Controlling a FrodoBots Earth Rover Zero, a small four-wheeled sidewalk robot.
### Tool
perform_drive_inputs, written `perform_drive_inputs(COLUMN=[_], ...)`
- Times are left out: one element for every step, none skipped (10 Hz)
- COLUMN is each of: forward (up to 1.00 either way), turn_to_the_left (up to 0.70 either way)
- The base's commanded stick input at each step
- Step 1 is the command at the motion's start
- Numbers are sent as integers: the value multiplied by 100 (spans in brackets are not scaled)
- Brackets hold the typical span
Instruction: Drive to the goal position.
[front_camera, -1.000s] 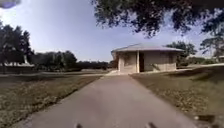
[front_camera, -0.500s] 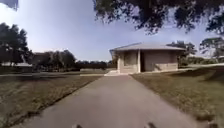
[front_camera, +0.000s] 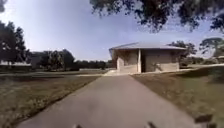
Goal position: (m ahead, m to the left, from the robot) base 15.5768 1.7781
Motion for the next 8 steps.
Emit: perform_drive_inputs(forward=[100,100,100,100,100,100,100,100], turn_to_the_left=[0,0,0,0,0,0,0,0])
